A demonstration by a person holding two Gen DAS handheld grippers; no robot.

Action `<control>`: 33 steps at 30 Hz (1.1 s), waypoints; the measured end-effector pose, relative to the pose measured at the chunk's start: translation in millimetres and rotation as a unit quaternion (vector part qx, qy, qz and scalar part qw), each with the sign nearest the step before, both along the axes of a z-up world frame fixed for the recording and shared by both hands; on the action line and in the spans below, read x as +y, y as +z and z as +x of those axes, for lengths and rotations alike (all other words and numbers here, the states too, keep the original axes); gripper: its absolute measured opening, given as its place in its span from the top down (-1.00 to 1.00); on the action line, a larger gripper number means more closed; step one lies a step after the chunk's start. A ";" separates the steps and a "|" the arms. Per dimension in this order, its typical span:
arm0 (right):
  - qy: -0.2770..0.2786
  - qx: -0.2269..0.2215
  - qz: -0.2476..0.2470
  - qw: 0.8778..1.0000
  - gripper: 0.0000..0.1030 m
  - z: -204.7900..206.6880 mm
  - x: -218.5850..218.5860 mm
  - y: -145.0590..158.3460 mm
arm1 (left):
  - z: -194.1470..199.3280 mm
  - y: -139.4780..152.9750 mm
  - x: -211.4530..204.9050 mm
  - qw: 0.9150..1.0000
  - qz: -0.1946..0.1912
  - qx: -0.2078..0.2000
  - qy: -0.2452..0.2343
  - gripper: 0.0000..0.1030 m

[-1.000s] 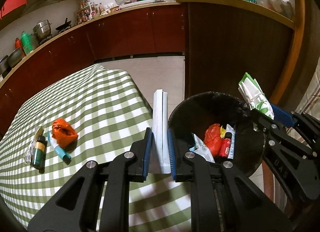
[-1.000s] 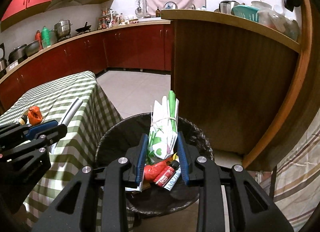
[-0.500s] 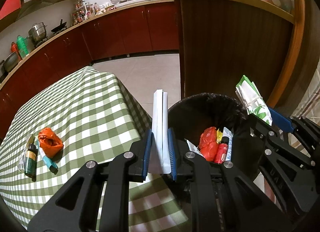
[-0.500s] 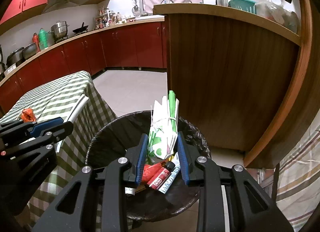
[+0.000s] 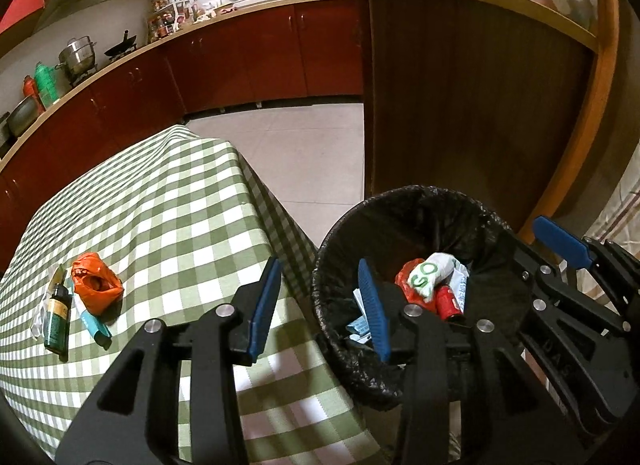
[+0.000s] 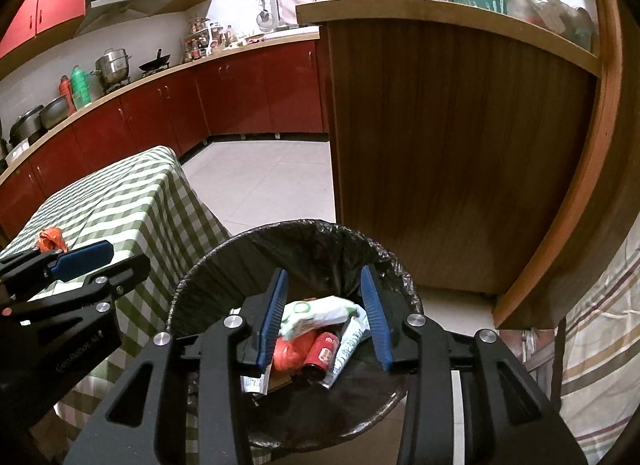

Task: Collect trash
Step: 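Carry both items over the black bin and open both tools to drop them, then move both tools back over the remaining trash on the table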

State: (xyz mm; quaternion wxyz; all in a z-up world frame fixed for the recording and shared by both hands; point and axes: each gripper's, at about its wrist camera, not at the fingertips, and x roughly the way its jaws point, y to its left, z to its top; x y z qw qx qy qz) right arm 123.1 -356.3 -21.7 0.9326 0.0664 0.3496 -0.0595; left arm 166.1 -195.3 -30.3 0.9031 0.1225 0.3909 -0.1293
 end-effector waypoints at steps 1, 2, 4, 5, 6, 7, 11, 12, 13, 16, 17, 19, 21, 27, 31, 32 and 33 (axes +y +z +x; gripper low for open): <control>0.000 0.000 0.000 1.000 0.24 -0.4 0.6 0.4 | -0.5 0.6 1.5 1.000 0.000 0.000 0.001 0.23; 0.000 0.000 0.000 1.000 0.24 -0.4 0.6 0.4 | -1.5 1.7 3.4 1.000 -0.001 -0.002 0.003 0.22; 0.001 0.000 0.001 1.000 0.24 0.2 2.9 2.2 | -3.3 4.7 7.7 1.000 -0.003 -0.006 0.008 0.20; 0.002 0.000 0.001 1.000 0.24 0.5 4.9 3.2 | -3.9 6.5 11.1 1.000 -0.003 -0.008 0.011 0.17; 0.004 -0.001 0.001 1.000 0.24 0.3 7.2 4.5 | -4.6 7.7 14.6 1.000 -0.003 -0.010 0.014 0.13; 0.006 -0.001 0.001 1.000 0.24 0.5 9.2 5.4 | -5.4 9.2 18.4 1.000 -0.004 -0.011 0.018 0.13; 0.019 -0.004 0.000 1.000 0.22 0.6 22.7 10.3 | -8.7 15.0 40.4 0.999 -0.005 -0.014 0.037 0.12; 0.026 -0.005 0.000 1.000 0.22 0.9 28.6 11.8 | -9.4 16.2 46.6 0.999 -0.005 -0.015 0.043 0.12; 0.029 -0.006 0.000 1.000 0.22 1.7 33.0 12.8 | -9.5 17.8 51.9 0.999 -0.004 -0.015 0.047 0.12; 0.044 -0.008 0.002 0.999 0.21 4.3 48.2 15.5 | -11.1 21.8 71.7 0.998 -0.002 -0.017 0.065 0.12; 0.049 -0.009 0.002 0.999 0.21 5.2 52.5 16.1 | -12.2 23.0 79.9 0.997 -0.001 -0.018 0.072 0.12; 0.059 -0.010 0.004 0.998 0.21 6.0 63.3 18.3 | -14.6 25.1 93.9 0.996 0.001 -0.020 0.087 0.12; 0.068 -0.011 0.005 0.998 0.21 7.8 73.0 20.1 | -17.6 27.1 107.7 0.995 0.002 -0.021 0.099 0.12; 0.100 -0.015 0.003 0.995 0.20 11.5 108.3 27.4 | -23.3 31.4 157.2 0.989 0.010 -0.022 0.144 0.11; 0.119 -0.017 0.000 0.993 0.20 14.8 129.3 31.4 | -24.9 34.5 188.9 0.985 0.011 -0.020 0.171 0.11; 0.123 -0.018 0.000 0.992 0.20 15.4 134.1 32.7 | -25.4 35.8 197.4 0.984 0.010 -0.021 0.179 0.11; 0.127 -0.019 -0.001 0.992 0.19 16.0 138.5 33.7 | -25.9 37.2 205.8 0.982 0.010 -0.021 0.186 0.11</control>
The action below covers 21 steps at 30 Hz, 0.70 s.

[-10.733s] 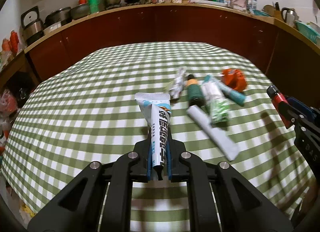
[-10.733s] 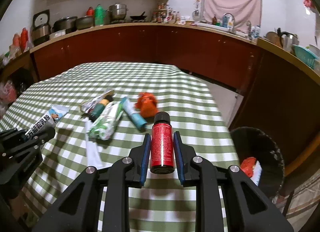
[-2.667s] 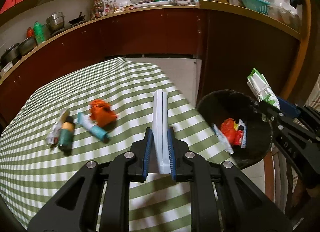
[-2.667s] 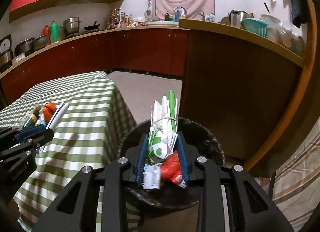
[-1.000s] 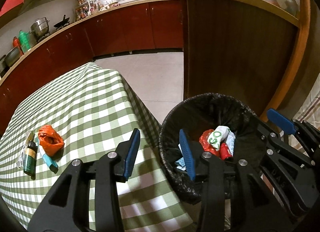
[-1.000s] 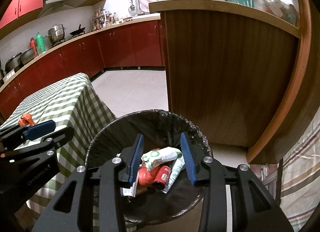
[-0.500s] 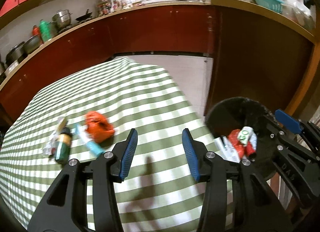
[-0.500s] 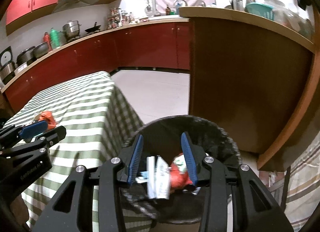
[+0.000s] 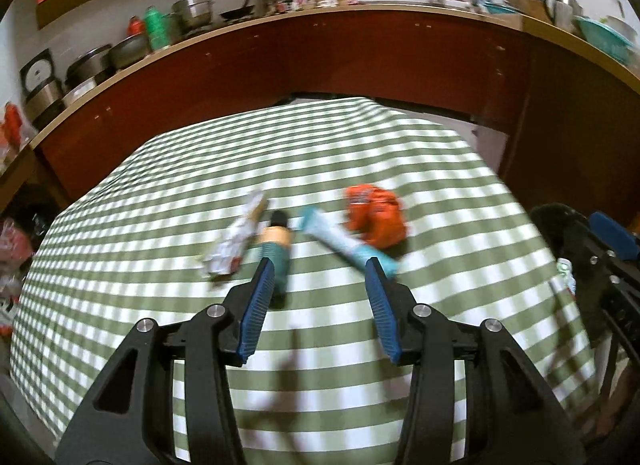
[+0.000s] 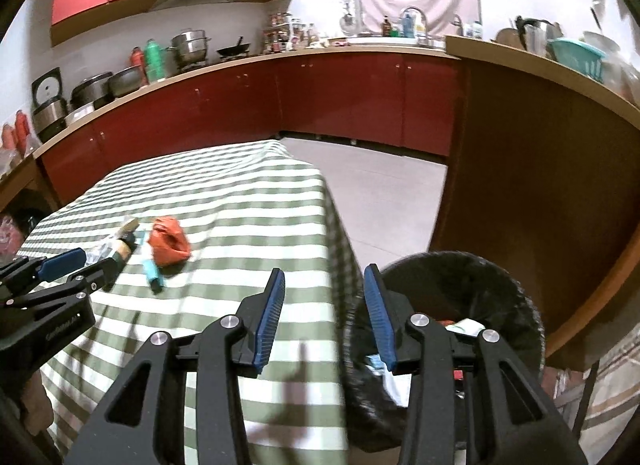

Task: Collect trash
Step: 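Move both tools back over the remaining trash on the table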

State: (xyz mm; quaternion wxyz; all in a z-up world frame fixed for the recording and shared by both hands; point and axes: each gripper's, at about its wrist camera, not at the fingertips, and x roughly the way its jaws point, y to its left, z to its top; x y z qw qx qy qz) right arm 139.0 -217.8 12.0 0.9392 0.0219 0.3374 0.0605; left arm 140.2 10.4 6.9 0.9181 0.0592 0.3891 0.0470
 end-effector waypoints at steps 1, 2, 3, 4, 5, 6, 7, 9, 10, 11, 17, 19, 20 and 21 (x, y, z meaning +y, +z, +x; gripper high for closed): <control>0.005 -0.001 -0.001 1.000 0.19 1.3 6.5 1.4 | -0.8 1.0 7.4 1.000 0.000 0.000 0.004 0.11; 0.010 -0.003 -0.001 1.000 0.19 2.4 11.7 2.6 | -1.5 2.2 16.3 1.000 0.000 -0.001 0.011 0.10; 0.013 -0.004 -0.002 1.000 0.18 3.1 15.4 3.4 | -2.3 2.9 23.4 1.000 0.000 -0.002 0.016 0.10; 0.018 -0.005 -0.002 1.000 0.18 4.9 21.8 4.6 | -3.2 3.3 30.8 1.000 0.000 -0.002 0.021 0.10; 0.021 -0.005 -0.003 1.000 0.17 5.0 26.5 5.7 | -3.7 3.5 36.2 1.000 0.001 -0.002 0.025 0.10; 0.024 -0.006 -0.003 1.000 0.16 6.1 31.0 5.9 | -4.3 3.8 43.5 1.000 0.002 -0.002 0.031 0.09; 0.029 -0.007 -0.004 1.000 0.15 7.7 36.5 6.5 | -4.8 4.1 49.4 0.999 0.002 -0.002 0.035 0.08; 0.037 -0.007 -0.006 0.999 0.15 10.6 46.2 7.2 | -5.7 4.7 63.4 0.999 0.002 -0.001 0.048 0.08; 0.043 -0.007 -0.006 0.999 0.14 13.1 53.0 7.7 | -5.9 4.8 70.0 0.999 0.002 -0.001 0.054 0.06; 0.047 -0.006 -0.006 0.999 0.13 14.4 57.2 7.8 | -5.9 5.4 79.3 0.998 0.000 -0.001 0.062 0.00; 0.076 -0.008 -0.013 0.997 -0.02 24.9 89.6 8.3 | -9.2 6.9 109.8 0.996 -0.002 -0.005 0.089 -0.10; 0.083 -0.005 -0.017 0.996 -0.02 28.1 99.3 6.6 | -8.2 6.6 118.5 0.995 -0.001 -0.004 0.096 -0.11; 0.086 -0.003 -0.018 0.996 -0.02 29.7 103.4 5.6 | -8.4 6.3 121.8 0.995 -0.001 -0.004 0.098 -0.11; 0.089 -0.001 -0.019 0.996 -0.02 32.0 107.1 4.9 | -8.0 6.1 126.6 0.995 -0.001 -0.004 0.101 -0.13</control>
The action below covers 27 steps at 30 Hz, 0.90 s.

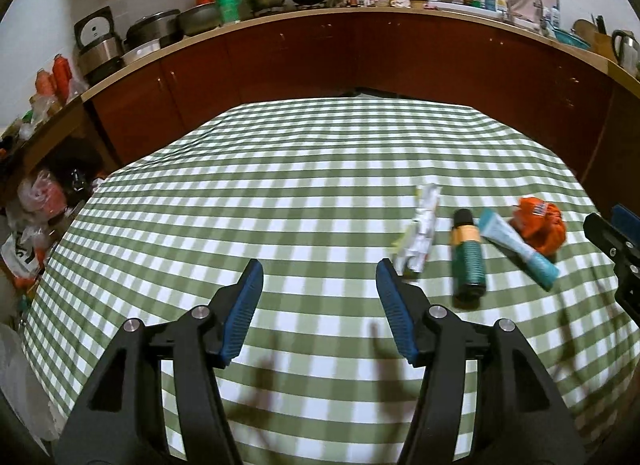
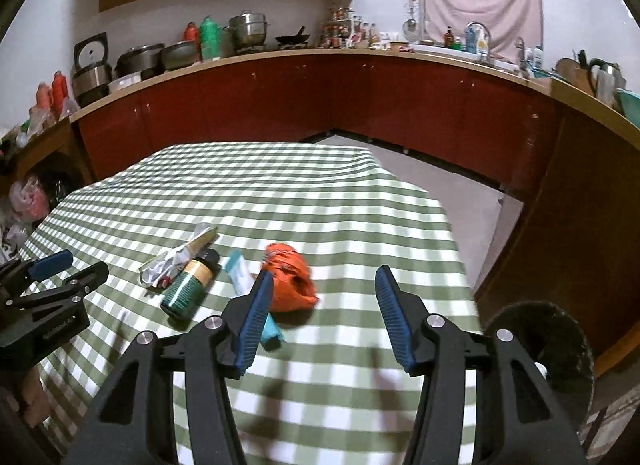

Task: Collect trash
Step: 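Move both tools back over the remaining trash on the table, then grasp the orange plastic bag with the right tool while the left tool grasps the white crumpled packet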

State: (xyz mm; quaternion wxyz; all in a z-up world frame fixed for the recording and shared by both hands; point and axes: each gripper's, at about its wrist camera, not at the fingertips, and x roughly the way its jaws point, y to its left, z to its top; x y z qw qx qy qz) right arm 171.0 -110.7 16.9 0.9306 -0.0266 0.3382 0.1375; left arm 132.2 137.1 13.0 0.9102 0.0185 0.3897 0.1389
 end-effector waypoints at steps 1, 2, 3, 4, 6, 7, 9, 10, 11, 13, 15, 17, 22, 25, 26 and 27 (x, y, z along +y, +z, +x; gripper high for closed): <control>0.003 0.003 -0.002 1.000 -0.02 3.4 4.9 -1.4 | -0.2 -0.7 3.1 1.000 0.000 0.000 0.003 -0.14; 0.004 0.004 -0.005 1.000 -0.02 4.6 7.6 -1.8 | 0.2 -1.4 7.3 1.000 -0.001 0.002 0.006 -0.16; 0.006 0.007 -0.009 1.000 -0.02 8.1 11.9 -3.5 | 0.4 -2.3 10.4 1.000 -0.003 0.002 0.008 -0.19; 0.006 0.010 -0.011 1.000 -0.02 9.5 14.0 -4.6 | 2.2 -2.8 13.5 1.000 -0.004 0.003 0.010 -0.21; 0.008 0.018 -0.016 1.000 -0.02 15.5 19.0 -7.3 | 4.2 -4.5 21.6 1.000 -0.007 0.004 0.014 -0.22; 0.008 0.021 -0.018 1.000 -0.02 17.8 20.8 -7.6 | 3.3 -5.6 21.4 1.000 -0.008 0.005 0.015 -0.24; 0.007 0.029 -0.020 0.999 -0.02 23.0 24.0 -9.4 | 5.7 -7.4 26.5 1.000 -0.010 0.007 0.017 -0.27; 0.007 0.034 -0.021 0.999 -0.02 25.9 25.6 -10.6 | 6.4 -8.9 27.2 1.000 -0.012 0.008 0.017 -0.29; 0.005 0.039 -0.023 0.999 -0.02 29.2 27.8 -11.8 | 7.6 -9.9 28.9 1.000 -0.014 0.009 0.016 -0.29; 0.005 0.047 -0.026 0.999 -0.02 33.6 29.9 -13.8 | 9.8 -12.2 32.1 1.000 -0.018 0.012 0.012 -0.30; 0.005 0.053 -0.031 0.998 -0.02 36.3 31.7 -16.4 | 12.6 -13.8 31.7 1.000 -0.023 0.013 0.010 -0.30; 0.006 0.056 -0.031 0.998 -0.01 36.5 34.3 -17.5 | 15.2 -15.1 31.6 1.000 -0.024 0.013 0.006 -0.30; 0.014 0.064 -0.034 0.997 0.25 35.9 36.1 -20.6 | 20.6 -18.1 23.9 1.000 -0.029 0.013 -0.001 -0.31; 0.012 0.061 -0.033 0.998 0.27 33.1 35.7 -19.7 | 24.6 -18.0 16.3 0.999 -0.029 0.012 -0.009 -0.31; 0.010 0.057 -0.032 0.998 0.27 31.3 34.6 -19.2 | 25.7 -17.8 13.9 0.999 -0.030 0.012 -0.011 -0.31; 0.008 0.054 -0.031 0.998 0.27 29.4 33.0 -18.0 | 27.0 -17.6 11.6 0.999 -0.031 0.011 -0.014 -0.31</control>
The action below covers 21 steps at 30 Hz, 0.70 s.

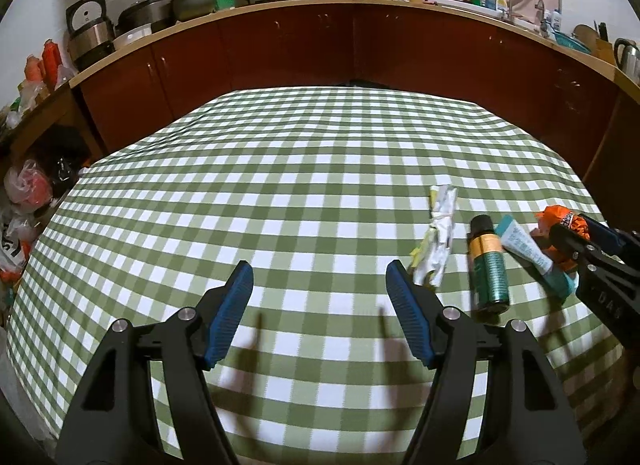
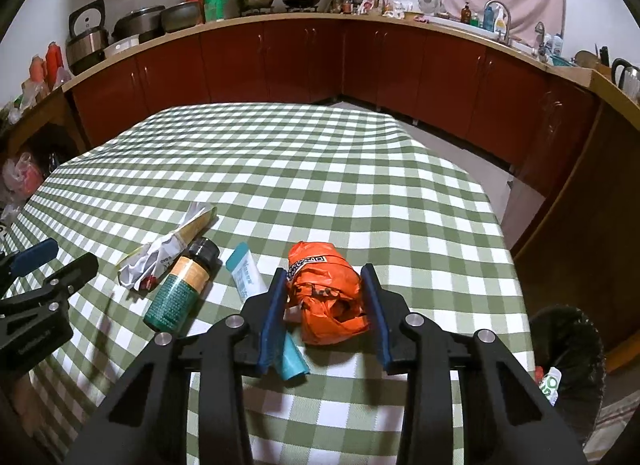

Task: Collect trash
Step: 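Grasp the orange plastic bag with the right tool while the left tool grasps the white crumpled packet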

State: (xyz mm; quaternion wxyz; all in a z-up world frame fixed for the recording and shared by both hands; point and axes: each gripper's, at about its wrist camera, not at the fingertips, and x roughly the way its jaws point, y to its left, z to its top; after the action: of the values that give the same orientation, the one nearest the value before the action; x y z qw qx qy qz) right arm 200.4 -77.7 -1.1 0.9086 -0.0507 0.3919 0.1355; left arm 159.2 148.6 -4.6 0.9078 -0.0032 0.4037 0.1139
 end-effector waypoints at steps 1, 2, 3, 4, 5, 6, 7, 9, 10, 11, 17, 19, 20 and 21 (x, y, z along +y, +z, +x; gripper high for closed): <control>-0.001 -0.002 0.001 1.000 0.27 -0.7 -1.2 0.4 | 1.1 0.0 -1.9 1.000 -0.002 0.000 -0.002 -0.30; -0.003 -0.004 0.002 1.000 0.27 -2.1 -3.0 1.1 | 2.7 0.1 -4.5 1.000 -0.003 -0.001 -0.005 -0.31; -0.005 -0.006 0.003 1.000 0.27 -3.4 -4.3 1.9 | 4.3 0.1 -7.2 1.000 -0.004 -0.001 -0.008 -0.30; -0.008 -0.010 0.003 1.000 0.27 -5.4 -7.4 2.9 | 6.0 0.0 -9.7 1.000 -0.005 -0.001 -0.010 -0.31; -0.010 -0.013 0.003 1.000 0.27 -7.3 -10.1 4.1 | 7.5 0.0 -11.6 1.000 -0.009 0.000 -0.013 -0.31; -0.012 -0.016 0.002 1.000 0.27 -8.2 -12.0 4.6 | 8.0 0.0 -16.7 1.000 -0.013 0.000 -0.015 -0.30; -0.017 -0.020 0.000 1.000 0.27 -9.7 -14.9 6.1 | 9.9 0.2 -18.1 1.000 -0.017 0.000 -0.017 -0.30; -0.024 -0.026 -0.001 0.999 0.27 -11.3 -20.2 7.9 | 13.5 0.2 -22.9 1.000 -0.017 -0.002 -0.022 -0.30; -0.029 -0.028 -0.001 0.999 0.27 -11.8 -24.0 8.8 | 14.6 0.0 -24.9 1.000 -0.014 -0.002 -0.024 -0.30; -0.032 -0.029 -0.001 0.999 0.27 -11.4 -28.0 9.1 | 16.2 -0.5 -27.4 1.000 -0.011 -0.002 -0.028 -0.30; -0.048 -0.026 0.005 0.998 0.27 -8.7 -44.8 7.0 | 24.0 -5.5 -40.4 0.999 -0.001 0.001 -0.046 -0.30; -0.050 -0.025 0.006 0.998 0.27 -8.2 -46.9 5.4 | 28.1 -9.1 -44.5 0.999 0.004 0.004 -0.051 -0.30; -0.050 -0.024 0.007 0.998 0.27 -8.1 -47.4 5.0 | 29.7 -10.6 -45.3 0.999 0.006 0.006 -0.053 -0.27; -0.050 -0.023 0.008 0.998 0.27 -7.6 -48.0 4.4 | 32.1 -12.7 -46.6 0.998 0.008 0.008 -0.056 -0.24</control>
State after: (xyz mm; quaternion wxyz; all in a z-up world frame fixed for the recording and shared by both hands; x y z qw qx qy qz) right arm 192.8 -125.6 3.4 0.9232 -0.0270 0.3722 0.0917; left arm 191.3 102.0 -17.2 0.9094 0.0277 0.4099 0.0657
